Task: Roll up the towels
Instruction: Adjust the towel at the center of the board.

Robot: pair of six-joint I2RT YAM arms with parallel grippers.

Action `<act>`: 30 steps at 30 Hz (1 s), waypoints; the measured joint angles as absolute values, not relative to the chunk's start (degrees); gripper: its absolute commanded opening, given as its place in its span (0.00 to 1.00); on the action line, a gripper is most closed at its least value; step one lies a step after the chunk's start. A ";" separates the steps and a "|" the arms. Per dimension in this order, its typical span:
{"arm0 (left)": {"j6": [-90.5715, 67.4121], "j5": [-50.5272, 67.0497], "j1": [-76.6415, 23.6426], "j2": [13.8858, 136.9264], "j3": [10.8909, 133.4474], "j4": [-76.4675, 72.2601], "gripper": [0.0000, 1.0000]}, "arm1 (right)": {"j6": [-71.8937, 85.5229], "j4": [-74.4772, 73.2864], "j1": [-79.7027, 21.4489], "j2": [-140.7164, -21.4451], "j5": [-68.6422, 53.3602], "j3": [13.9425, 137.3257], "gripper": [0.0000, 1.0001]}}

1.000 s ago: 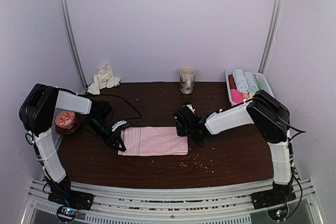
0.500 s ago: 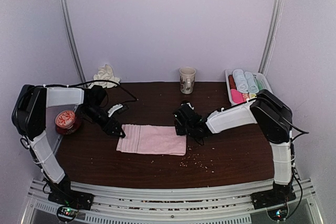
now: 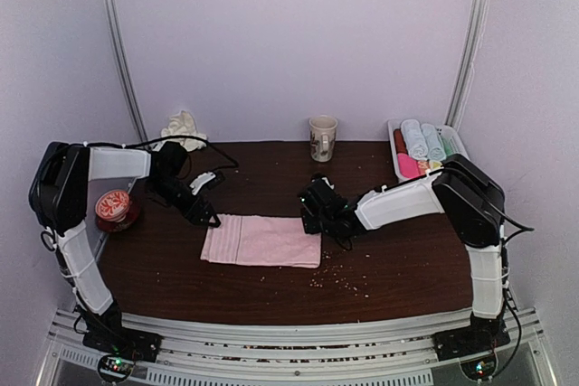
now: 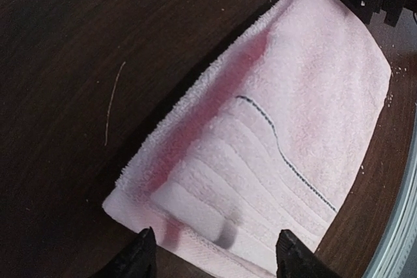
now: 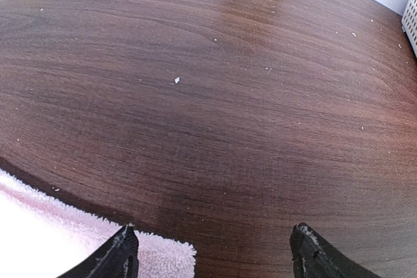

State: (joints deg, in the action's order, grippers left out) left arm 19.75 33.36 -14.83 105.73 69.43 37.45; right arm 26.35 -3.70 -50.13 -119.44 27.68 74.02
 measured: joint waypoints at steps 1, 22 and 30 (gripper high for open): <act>19.66 33.32 -14.76 106.24 69.65 37.15 0.63 | 26.35 -3.70 -50.13 -119.44 27.66 74.02 0.80; 21.43 40.64 -11.81 112.03 73.34 34.37 0.51 | 27.20 -3.99 -50.13 -120.25 26.76 75.31 0.77; 23.20 43.13 -11.81 112.18 73.95 34.41 0.50 | 27.20 -4.29 -50.13 -120.46 26.33 75.61 0.76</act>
